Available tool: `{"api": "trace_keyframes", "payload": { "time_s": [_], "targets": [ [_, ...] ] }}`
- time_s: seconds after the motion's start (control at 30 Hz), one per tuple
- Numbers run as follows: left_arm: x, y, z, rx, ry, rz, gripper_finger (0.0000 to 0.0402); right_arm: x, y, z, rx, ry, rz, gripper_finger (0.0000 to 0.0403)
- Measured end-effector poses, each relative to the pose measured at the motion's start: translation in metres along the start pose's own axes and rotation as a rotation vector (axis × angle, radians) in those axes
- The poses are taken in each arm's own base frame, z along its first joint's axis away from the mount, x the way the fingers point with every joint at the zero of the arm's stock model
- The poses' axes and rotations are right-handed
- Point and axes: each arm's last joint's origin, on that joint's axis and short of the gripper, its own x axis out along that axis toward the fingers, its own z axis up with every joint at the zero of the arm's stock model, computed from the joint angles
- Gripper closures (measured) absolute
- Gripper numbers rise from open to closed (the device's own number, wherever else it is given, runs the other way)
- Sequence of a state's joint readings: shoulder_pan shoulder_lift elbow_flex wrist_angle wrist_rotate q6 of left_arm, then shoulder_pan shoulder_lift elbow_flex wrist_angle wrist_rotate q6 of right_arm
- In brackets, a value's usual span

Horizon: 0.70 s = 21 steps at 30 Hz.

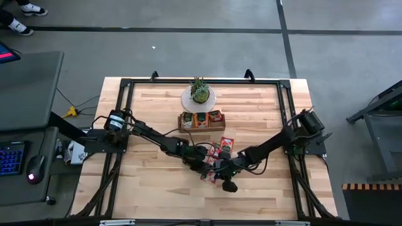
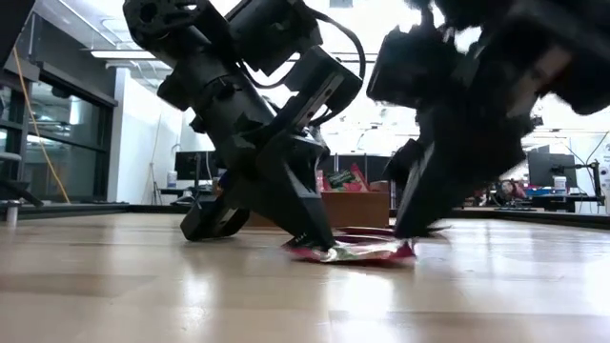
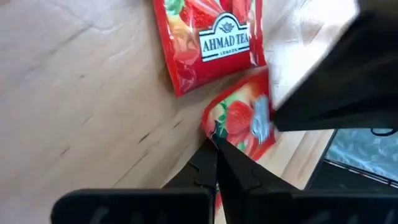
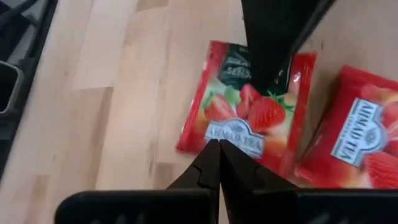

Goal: Pick & Place Tea
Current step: Put the red tea bag into the right section of the wooden organizer

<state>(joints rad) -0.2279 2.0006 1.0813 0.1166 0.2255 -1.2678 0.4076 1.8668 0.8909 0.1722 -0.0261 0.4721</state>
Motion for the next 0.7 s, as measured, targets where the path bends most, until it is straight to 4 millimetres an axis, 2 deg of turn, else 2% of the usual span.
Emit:
{"api": "trace_keyframes", "payload": {
  "time_s": [0.23,0.37,0.53,0.7],
  "targets": [
    [-0.012,-0.001,0.005,0.091,0.001,0.051,0.0401,-0.039,0.011,0.021,0.004,-0.089,-0.001,0.0402],
    [-0.017,-0.008,0.012,0.178,0.041,0.102,0.0401,-0.064,0.014,0.031,0.006,-0.126,0.007,0.0402],
    [-0.035,-0.042,0.020,0.342,0.099,0.161,0.0401,-0.095,0.011,0.042,0.072,-0.166,0.017,0.0402],
    [-0.067,-0.085,0.028,0.536,0.119,0.257,0.0401,-0.129,0.007,0.053,0.110,-0.223,0.060,0.0402]
  ]
}}
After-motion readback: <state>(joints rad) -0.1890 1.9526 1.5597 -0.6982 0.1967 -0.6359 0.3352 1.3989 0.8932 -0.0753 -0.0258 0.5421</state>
